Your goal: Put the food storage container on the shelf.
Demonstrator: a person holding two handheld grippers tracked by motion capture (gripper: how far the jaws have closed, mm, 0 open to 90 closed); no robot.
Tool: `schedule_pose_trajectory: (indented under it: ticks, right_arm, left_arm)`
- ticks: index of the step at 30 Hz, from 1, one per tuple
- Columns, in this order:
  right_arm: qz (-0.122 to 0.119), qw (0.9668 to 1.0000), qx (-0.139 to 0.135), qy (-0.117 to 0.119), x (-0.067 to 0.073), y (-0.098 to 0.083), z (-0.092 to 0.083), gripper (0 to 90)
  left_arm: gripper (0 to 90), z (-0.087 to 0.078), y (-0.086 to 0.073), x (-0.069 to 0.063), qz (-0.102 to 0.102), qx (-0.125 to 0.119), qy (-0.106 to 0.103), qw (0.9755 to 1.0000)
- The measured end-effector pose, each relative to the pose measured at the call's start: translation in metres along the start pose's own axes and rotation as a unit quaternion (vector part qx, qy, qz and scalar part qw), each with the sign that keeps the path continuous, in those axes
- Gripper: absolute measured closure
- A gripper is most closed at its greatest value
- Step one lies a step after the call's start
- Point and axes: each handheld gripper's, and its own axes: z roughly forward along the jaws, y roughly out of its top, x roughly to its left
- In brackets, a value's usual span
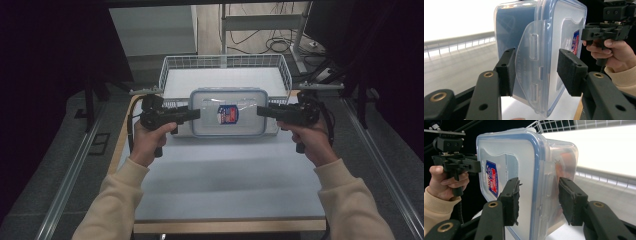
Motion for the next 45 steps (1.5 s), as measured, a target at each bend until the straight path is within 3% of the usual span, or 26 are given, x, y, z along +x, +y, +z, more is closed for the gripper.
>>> schedule_pose_trajectory:
  ticks: [11,21,28,33,37,40,45]
  right_arm:
    - [-0.002,1.0,0.005,-0.007,-0.017,0.051,0.013,52.6]
    - [0.014,0.9998,0.005,-0.009,-0.036,0.079,0.03,52.6]
    - [0.043,0.9989,0.012,-0.012,-0.059,0.091,0.045,52.5]
    - [0.052,0.9982,0.022,-0.019,-0.066,0.091,0.052,52.3]
    - [0.066,0.9973,0.022,-0.024,-0.073,0.093,0.057,51.6]
    - [0.076,0.9965,0.021,-0.028,-0.076,0.095,0.058,51.3]
    - [0.107,0.9934,0.021,-0.035,-0.085,0.099,0.063,50.2]
  left_arm:
    - [50.6,0.009,0.041,0.019,-0.006,-0.003,-0.001,1.0]
    - [50.3,0.021,0.072,0.045,-0.021,0.002,-0.001,0.9998]
    - [50.3,0.034,0.082,0.065,-0.048,0.012,-0.003,0.9988]
    - [49.4,0.043,0.084,0.078,-0.058,0.029,0.0,0.9979]
    - [49.2,0.047,0.086,0.083,-0.072,0.023,-0.003,0.9971]
    - [48.9,0.052,0.09,0.086,-0.089,0.026,-0.001,0.9957]
    - [48.2,0.059,0.092,0.099,-0.132,0.012,-0.01,0.9912]
